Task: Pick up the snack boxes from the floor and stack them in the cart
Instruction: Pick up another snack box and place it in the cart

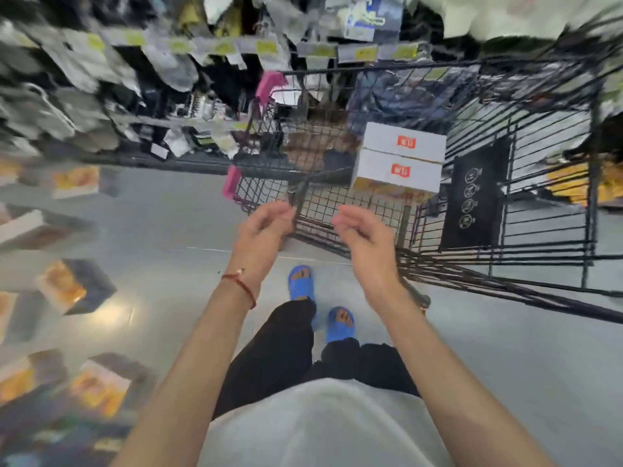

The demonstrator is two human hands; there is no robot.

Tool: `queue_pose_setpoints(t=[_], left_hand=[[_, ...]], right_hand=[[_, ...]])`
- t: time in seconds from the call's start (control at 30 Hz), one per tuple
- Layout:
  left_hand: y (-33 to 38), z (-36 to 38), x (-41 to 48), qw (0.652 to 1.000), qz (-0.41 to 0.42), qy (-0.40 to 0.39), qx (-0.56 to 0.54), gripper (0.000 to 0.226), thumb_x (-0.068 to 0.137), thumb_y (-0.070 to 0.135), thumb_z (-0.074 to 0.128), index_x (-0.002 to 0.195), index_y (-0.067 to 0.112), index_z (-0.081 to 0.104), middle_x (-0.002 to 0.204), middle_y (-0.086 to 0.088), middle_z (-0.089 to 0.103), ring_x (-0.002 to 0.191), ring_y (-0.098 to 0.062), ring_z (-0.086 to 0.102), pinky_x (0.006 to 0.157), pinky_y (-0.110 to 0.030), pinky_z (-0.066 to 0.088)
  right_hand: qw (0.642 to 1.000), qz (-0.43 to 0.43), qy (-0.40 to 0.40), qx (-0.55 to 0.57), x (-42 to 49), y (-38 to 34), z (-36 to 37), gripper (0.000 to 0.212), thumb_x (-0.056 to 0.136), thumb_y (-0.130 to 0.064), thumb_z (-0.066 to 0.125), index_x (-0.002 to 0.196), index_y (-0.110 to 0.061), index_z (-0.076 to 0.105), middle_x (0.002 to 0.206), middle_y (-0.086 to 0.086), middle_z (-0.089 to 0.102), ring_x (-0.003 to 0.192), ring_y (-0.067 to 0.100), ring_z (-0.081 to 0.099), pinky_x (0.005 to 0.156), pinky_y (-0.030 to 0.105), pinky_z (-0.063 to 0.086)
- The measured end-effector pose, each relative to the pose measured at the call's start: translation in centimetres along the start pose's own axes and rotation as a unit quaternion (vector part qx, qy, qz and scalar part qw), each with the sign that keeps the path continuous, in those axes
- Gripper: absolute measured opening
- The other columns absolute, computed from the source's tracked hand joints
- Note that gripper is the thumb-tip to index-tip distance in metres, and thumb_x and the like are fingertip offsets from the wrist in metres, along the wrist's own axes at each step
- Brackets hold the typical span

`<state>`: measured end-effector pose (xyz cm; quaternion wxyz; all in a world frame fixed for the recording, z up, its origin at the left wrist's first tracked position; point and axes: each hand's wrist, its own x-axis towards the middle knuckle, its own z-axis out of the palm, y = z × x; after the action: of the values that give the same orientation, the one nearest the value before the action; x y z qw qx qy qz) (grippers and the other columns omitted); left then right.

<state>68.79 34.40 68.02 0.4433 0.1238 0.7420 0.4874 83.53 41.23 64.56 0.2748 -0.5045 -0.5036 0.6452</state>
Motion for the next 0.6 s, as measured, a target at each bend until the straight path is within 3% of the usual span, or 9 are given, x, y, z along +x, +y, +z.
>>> queue_pose_setpoints(t=[0.1, 0.2, 0.3, 0.6], left_hand=[[-0.8, -3.7, -2.4, 0.999, 0.008, 0.026, -0.027, 0.019, 0.099, 0.008, 0.060, 0.116, 0.013, 0.066, 0.100, 0.003, 0.068, 0.095, -0.016, 0.061, 0.068, -0.015, 0.048], [-1.9, -7.8, -4.2, 0.997, 0.005, 0.059, -0.054, 0.019, 0.096, 0.009, 0.062, 0.111, 0.019, 0.068, 0.099, 0.007, 0.071, 0.096, -0.015, 0.064, 0.077, -0.024, 0.046], [-3.3, -12.3, -5.9, 0.992, -0.001, 0.097, -0.083, 0.020, 0.094, 0.010, 0.063, 0.112, 0.019, 0.067, 0.108, -0.001, 0.072, 0.103, -0.021, 0.064, 0.082, -0.030, 0.046], [-8.8, -29.6, -11.1, 0.967, -0.024, 0.205, -0.149, 0.019, 0.100, 0.008, 0.055, 0.110, 0.021, 0.065, 0.106, 0.002, 0.071, 0.098, -0.017, 0.065, 0.083, -0.030, 0.045]], right_hand=[[0.998, -0.013, -0.058, -0.023, -2.1, -0.1, 3.1, 0.034, 0.096, 0.008, 0.059, 0.111, -0.021, 0.068, 0.100, -0.002, 0.075, 0.095, 0.005, 0.068, 0.096, 0.031, 0.051], [0.994, -0.022, -0.108, -0.025, -4.0, -0.4, 7.1, 0.038, 0.095, 0.012, 0.057, 0.107, -0.022, 0.068, 0.097, 0.002, 0.074, 0.093, 0.011, 0.067, 0.086, 0.024, 0.052], [0.987, -0.011, -0.156, -0.027, -5.9, -0.4, 11.3, 0.035, 0.095, 0.011, 0.057, 0.109, -0.018, 0.067, 0.098, 0.004, 0.073, 0.090, 0.009, 0.066, 0.081, 0.018, 0.049], [0.965, 0.020, -0.256, -0.044, -13.2, 0.5, 28.5, 0.031, 0.096, 0.008, 0.057, 0.107, -0.020, 0.067, 0.098, 0.000, 0.073, 0.088, 0.007, 0.067, 0.078, 0.013, 0.049]])
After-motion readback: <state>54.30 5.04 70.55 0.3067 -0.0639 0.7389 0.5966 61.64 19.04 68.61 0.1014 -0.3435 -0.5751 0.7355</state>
